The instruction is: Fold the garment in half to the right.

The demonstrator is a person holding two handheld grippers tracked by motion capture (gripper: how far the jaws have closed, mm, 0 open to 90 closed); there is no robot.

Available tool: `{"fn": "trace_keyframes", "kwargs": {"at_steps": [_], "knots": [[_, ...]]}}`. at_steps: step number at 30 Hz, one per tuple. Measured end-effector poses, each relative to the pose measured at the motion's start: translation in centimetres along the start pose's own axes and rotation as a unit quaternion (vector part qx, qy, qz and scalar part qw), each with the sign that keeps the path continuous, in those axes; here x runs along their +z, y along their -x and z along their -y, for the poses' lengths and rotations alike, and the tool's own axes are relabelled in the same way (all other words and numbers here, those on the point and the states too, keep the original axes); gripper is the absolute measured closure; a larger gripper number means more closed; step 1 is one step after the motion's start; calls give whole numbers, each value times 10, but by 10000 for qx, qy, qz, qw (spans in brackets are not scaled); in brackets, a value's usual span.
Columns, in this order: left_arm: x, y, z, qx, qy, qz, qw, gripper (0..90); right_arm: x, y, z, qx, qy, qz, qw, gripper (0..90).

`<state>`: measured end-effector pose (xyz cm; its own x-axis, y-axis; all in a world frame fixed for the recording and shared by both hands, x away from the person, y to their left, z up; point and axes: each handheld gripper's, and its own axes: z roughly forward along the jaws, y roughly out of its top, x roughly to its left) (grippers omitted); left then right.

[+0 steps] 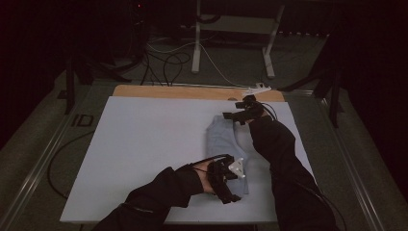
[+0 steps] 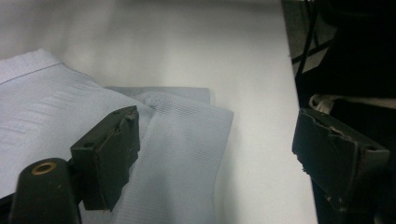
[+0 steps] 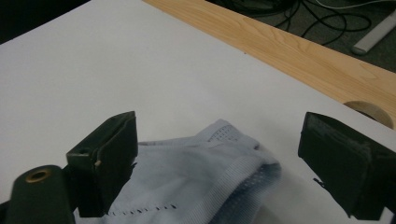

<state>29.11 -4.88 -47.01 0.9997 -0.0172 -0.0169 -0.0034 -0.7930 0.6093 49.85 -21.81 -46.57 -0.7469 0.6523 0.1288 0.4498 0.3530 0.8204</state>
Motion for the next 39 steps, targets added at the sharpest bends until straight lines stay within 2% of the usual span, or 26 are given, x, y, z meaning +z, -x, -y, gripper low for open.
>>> {"fn": "trace_keyframes", "kwargs": {"at_steps": [5,8,15,22,24,27,29,32,34,37,38,39], "knots": [[-8,2,5,-5,10,-63,10000,51,0,-5,1,-111,-11,-35,9999,116],[-16,3,8,-35,63,-128,9999,19,-2,-8,1,-182,-21,-23,9998,116],[-35,4,23,-111,170,-235,9995,4,-8,-17,6,-299,-33,37,9995,117],[-52,2,46,-418,257,-400,9980,3,-13,-24,10,-472,-44,-33,9989,117],[-56,2,51,-417,249,-424,9979,3,-14,-26,11,-501,-56,-24,9987,116],[-62,0,59,-579,358,-612,9958,3,-13,-28,12,-509,-57,-22,9987,107],[-67,-1,66,-642,474,-644,9947,3,-13,-30,12,-466,-47,-39,9989,107],[-74,-1,78,-764,488,-742,9931,3,-13,-32,12,-499,-62,-5,9987,103],[-76,-1,83,-763,495,-766,9929,3,-13,-33,13,-523,-65,-8,9986,98],[-84,0,101,-950,500,-875,9904,3,-12,-34,14,-586,-132,40,9982,96],[-84,0,101,-950,500,-875,9904,3,-11,-34,14,-574,-131,58,9983,93],[-88,1,111,-1024,541,-900,9892,3,-11,-34,15,-586,-128,93,9982,93]]}}
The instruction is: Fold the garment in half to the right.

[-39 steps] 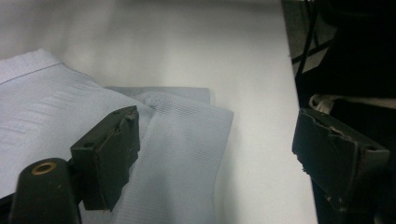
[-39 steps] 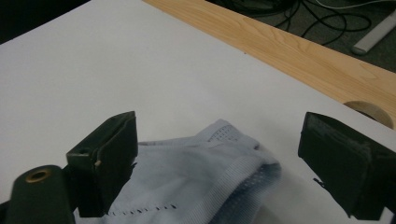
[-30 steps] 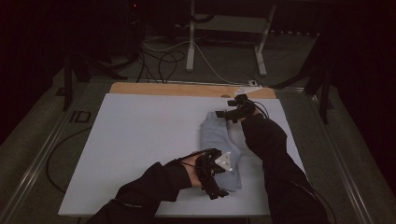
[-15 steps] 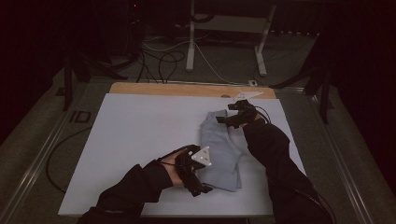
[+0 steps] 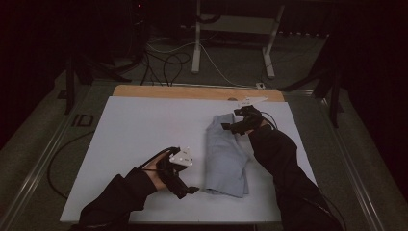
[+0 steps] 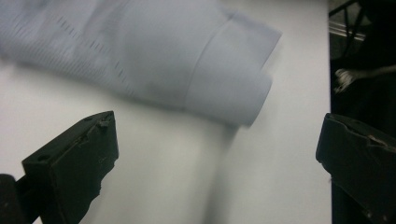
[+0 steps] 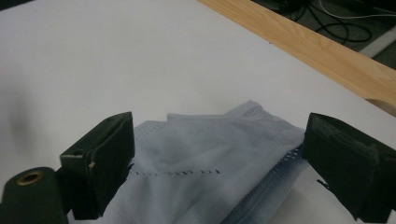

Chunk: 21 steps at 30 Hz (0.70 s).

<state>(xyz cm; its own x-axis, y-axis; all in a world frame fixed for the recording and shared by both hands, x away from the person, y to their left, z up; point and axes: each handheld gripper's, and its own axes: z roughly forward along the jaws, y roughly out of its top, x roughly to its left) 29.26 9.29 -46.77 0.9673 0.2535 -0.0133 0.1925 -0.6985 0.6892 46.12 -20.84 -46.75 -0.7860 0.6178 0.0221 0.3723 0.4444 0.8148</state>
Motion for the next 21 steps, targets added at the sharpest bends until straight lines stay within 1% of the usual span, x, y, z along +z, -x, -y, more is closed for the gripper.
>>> {"fn": "trace_keyframes", "kwargs": {"at_steps": [1,2,3,4,5,6,7,8,9,10,11,12,13,14,16,17,18,19,20,21], "knots": [[-3,-1,5,-49,1,-21,10000,3,1,0,0,5,-13,10,10000,92],[-5,-2,11,-118,23,-46,9999,3,1,1,0,27,-29,89,10000,93],[-5,-2,11,-118,23,-46,9999,3,1,1,0,27,-29,89,10000,93],[-10,-4,22,-260,73,-102,9996,3,2,4,0,195,-1,123,9997,92],[-13,-4,27,-315,72,-149,9994,3,3,6,1,241,-5,97,9997,93],[-15,-5,33,-361,82,-215,9991,3,4,7,1,295,-25,160,9994,93],[-15,-5,33,-361,82,-215,9991,3,4,7,1,295,-25,160,9994,93],[-21,-6,44,-476,138,-291,9983,3,7,10,2,378,-35,192,9991,93],[-21,-6,44,-476,138,-291,9983,3,7,10,2,378,-35,192,9991,93],[-24,-7,51,-549,141,-365,9977,3,10,14,4,511,-57,181,9985,93],[-28,-8,60,-624,134,-441,9970,3,12,15,4,535,-70,196,9984,93],[-30,-8,66,-687,143,-483,9964,3,14,17,5,564,-125,178,9982,92],[-30,-8,66,-687,143,-483,9964,3,18,18,6,564,-179,181,9981,93],[-34,-9,76,-826,191,-557,9948,3,21,20,7,596,-231,205,9977,93],[-38,-9,86,-910,239,-614,9937,3,28,22,10,670,-342,194,9970,93],[-38,-9,86,-910,239,-614,9937,3,31,23,11,685,-390,217,9967,93],[-41,-9,94,-1011,308,-679,9921,3,33,25,14,724,-447,222,9961,93],[-41,-9,94,-1011,308,-679,9921,3,36,27,16,784,-479,228,9955,93],[-45,-9,102,-1085,349,-721,9909,3,37,29,19,838,-513,216,9949,93],[-47,-9,105,-1140,371,-738,9900,3,39,31,21,889,-543,189,9944,93]]}}
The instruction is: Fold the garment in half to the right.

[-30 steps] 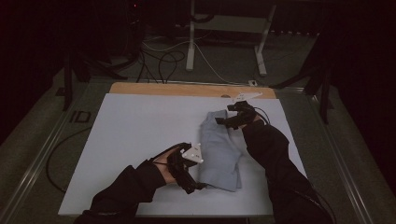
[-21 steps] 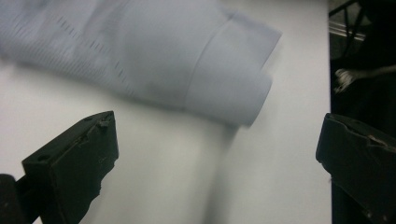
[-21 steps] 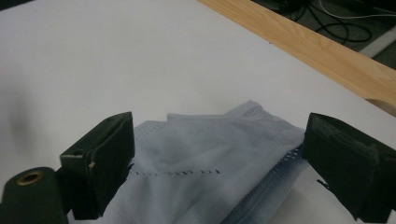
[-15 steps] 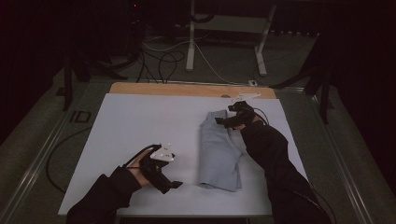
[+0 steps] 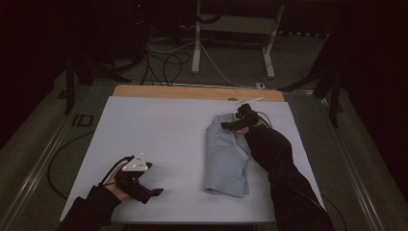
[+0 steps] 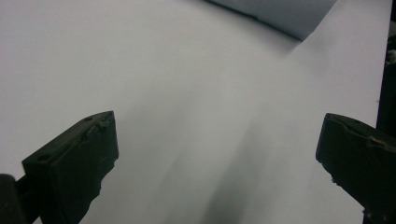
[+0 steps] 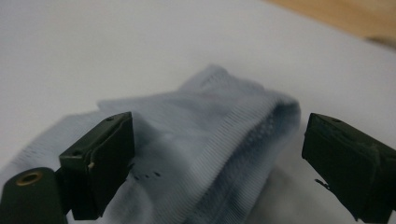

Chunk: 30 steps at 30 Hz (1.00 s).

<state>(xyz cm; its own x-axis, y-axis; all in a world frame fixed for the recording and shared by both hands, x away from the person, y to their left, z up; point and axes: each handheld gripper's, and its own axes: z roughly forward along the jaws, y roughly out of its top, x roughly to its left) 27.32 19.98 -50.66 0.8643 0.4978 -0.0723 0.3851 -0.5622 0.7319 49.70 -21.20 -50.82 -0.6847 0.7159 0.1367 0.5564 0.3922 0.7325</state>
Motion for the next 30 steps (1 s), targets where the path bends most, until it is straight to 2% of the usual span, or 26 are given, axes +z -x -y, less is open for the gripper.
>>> {"fn": "trace_keyframes", "kwargs": {"at_steps": [2,3,5,6,7,8,10,11,13,14,18,19,21,26,30], "knots": [[-2,-2,3,-27,-5,-10,10000,3,2,2,2,70,-32,-29,10000,93],[-5,-4,9,-101,-17,-69,9999,3,4,5,7,151,-135,-152,9997,123],[-9,-5,14,-149,-23,-100,9998,3,5,5,10,154,-210,-241,9994,155],[-9,-5,14,-149,-23,-100,9998,3,4,5,12,132,-235,-287,9992,204],[-10,-5,16,-174,-22,-120,9998,3,4,5,12,132,-235,-287,9992,204],[-12,-6,21,-252,-22,-158,9996,3,3,4,13,145,-294,-357,9988,340],[-13,-6,25,-281,-32,-199,9994,3,-2,1,13,-80,-315,-259,9991,526],[-14,-5,27,-291,-14,-206,9994,3,-4,-1,12,-192,-340,-176,9991,573],[-15,-5,30,-281,49,-212,9994,3,-8,-3,9,-265,-293,-86,9992,767],[-16,-5,31,-288,75,-232,9993,3,-10,-4,7,-313,-267,-27,9991,817],[-17,-5,33,-263,179,-278,9991,3,-14,-8,-1,-396,-66,-98,9991,849],[-18,-5,34,-260,251,-305,9989,3,-15,-12,-9,-383,80,-192,9990,850],[-17,-5,34,-289,253,-314,9988,3,-15,-15,-14,-403,205,-232,9987,850],[-19,-6,35,-285,317,-342,9985,3,-3,-11,-17,-363,113,-179,9991,849],[-21,-7,35,-289,356,-394,9982,3,5,-5,-14,-280,-79,-69,9996,848]]}}
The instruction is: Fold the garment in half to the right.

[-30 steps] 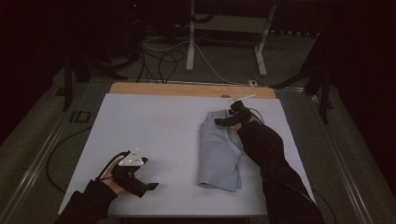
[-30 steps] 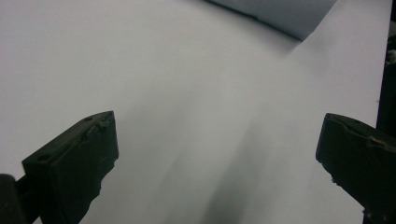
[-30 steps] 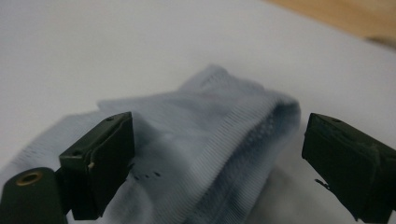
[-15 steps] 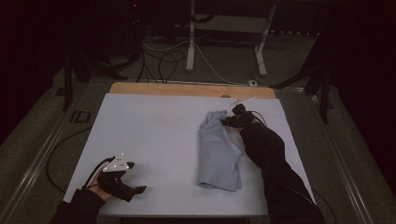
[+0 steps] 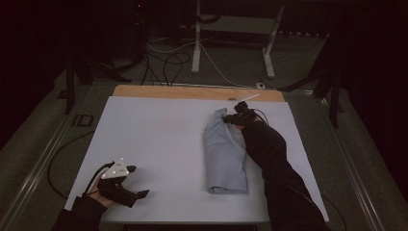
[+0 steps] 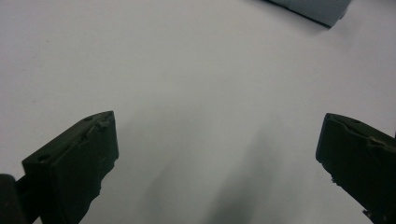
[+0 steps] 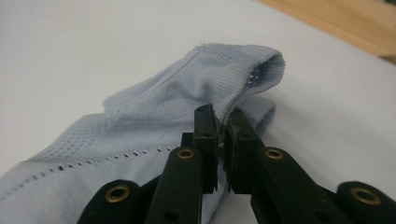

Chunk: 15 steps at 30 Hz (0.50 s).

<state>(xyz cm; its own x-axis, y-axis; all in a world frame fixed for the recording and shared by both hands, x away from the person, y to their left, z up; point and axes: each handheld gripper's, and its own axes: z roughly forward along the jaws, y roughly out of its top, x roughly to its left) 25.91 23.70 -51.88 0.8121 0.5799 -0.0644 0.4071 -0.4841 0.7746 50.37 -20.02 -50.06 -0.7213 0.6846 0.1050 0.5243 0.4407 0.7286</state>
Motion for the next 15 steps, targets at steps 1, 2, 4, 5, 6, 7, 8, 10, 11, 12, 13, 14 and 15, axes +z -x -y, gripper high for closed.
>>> {"fn": "trace_keyframes", "kwargs": {"at_steps": [1,2,4,5,6,7,8,10,11,12,13,14,15], "knots": [[0,0,0,0,0,0,10000,3,0,0,0,0,0,0,10000,848],[0,0,0,-7,10,-1,10000,3,2,2,1,19,-23,12,10000,848],[-1,0,0,10,6,-4,10000,3,7,3,4,72,-124,40,9999,845],[-1,0,0,1,1,2,10000,3,9,3,5,74,-176,70,9998,844],[-1,0,0,-8,12,-4,10000,3,11,2,5,63,-241,114,9996,843],[-1,0,0,-2,12,3,10000,3,13,2,6,74,-299,146,9994,841],[-1,0,0,5,10,6,10000,3,14,2,7,125,-342,143,9992,837],[-2,0,0,0,23,14,10000,3,17,2,7,136,-460,214,9986,816],[-2,0,0,0,23,14,10000,3,19,2,8,131,-496,233,9984,808],[-2,0,0,0,29,16,10000,3,19,2,8,136,-513,241,9983,785],[-2,0,0,12,27,21,10000,3,20,2,8,152,-518,254,9982,767],[-3,0,0,14,31,26,10000,3,19,2,7,160,-532,272,9981,745],[-3,0,0,9,35,23,10000,3,18,1,6,149,-526,295,9981,711]]}}
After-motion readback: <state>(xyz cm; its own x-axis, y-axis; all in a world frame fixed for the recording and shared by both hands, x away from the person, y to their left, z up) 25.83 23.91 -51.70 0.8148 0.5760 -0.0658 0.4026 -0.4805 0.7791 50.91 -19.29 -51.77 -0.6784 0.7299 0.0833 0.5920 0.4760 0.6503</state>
